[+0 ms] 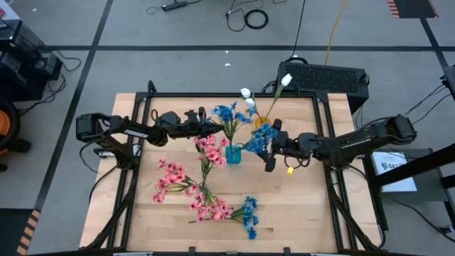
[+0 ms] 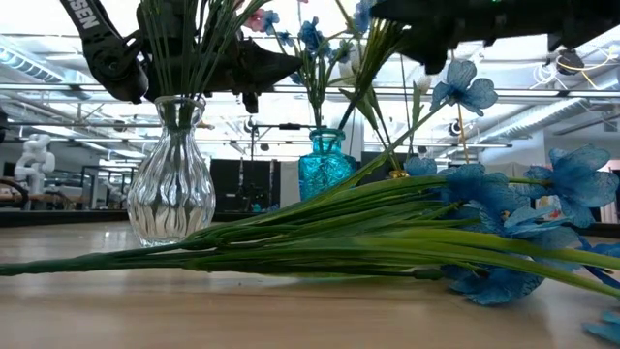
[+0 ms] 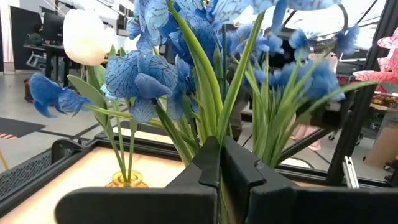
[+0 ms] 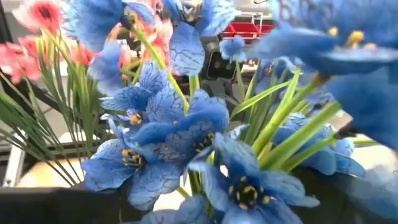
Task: Sort flowers into vase by color
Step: Put the top blue flowers into the blue vase
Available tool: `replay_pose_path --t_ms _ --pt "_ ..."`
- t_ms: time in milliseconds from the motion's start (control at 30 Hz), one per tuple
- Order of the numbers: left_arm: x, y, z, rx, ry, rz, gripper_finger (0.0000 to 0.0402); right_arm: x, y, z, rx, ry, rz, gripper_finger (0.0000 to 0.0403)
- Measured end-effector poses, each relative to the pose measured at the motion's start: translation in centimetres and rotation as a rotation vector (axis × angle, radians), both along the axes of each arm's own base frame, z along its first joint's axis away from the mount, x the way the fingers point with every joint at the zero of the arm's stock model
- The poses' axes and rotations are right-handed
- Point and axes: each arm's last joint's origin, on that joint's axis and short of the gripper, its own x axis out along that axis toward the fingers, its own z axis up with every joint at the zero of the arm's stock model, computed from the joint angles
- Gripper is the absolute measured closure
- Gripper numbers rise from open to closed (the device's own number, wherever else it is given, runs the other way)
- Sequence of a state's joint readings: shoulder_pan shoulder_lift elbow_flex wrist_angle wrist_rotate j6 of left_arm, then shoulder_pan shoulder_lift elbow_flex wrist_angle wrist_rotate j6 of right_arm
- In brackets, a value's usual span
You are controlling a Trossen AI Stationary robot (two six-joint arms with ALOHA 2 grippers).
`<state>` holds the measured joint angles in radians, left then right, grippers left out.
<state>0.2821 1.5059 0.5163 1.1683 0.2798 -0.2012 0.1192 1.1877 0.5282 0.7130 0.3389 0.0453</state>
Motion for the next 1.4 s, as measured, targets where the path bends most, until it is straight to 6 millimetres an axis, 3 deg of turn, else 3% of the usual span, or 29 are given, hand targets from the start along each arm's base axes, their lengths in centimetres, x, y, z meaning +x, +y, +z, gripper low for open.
replay_pose_path --t_ms 433,733,967,1133,1400 --pt "0.0 0.0 0.0 -0.002 0.000 -0.006 0.0395 -3.2 -0.7 2.5 0.109 -0.029 0.048 0.0119" --pt "0.0 0.0 0.0 -0.002 0.000 -0.006 0.0395 -1.2 -1.1 1.3 0.129 0.052 0.034 0.0119" --pt "0.0 0.0 0.0 -0.003 0.002 -0.006 0.0395 1.0 -1.0 3.0 0.124 0.261 0.041 0.0075" --pt "0.0 0.0 0.0 -0.003 0.004 -0.006 0.0395 0.9 -0.8 3.2 0.125 0.391 0.037 0.0048" --pt "0.0 0.0 -0.1 -0.005 0.012 -0.006 0.0395 0.1 -0.6 1.7 0.143 0.556 0.024 0.0046"
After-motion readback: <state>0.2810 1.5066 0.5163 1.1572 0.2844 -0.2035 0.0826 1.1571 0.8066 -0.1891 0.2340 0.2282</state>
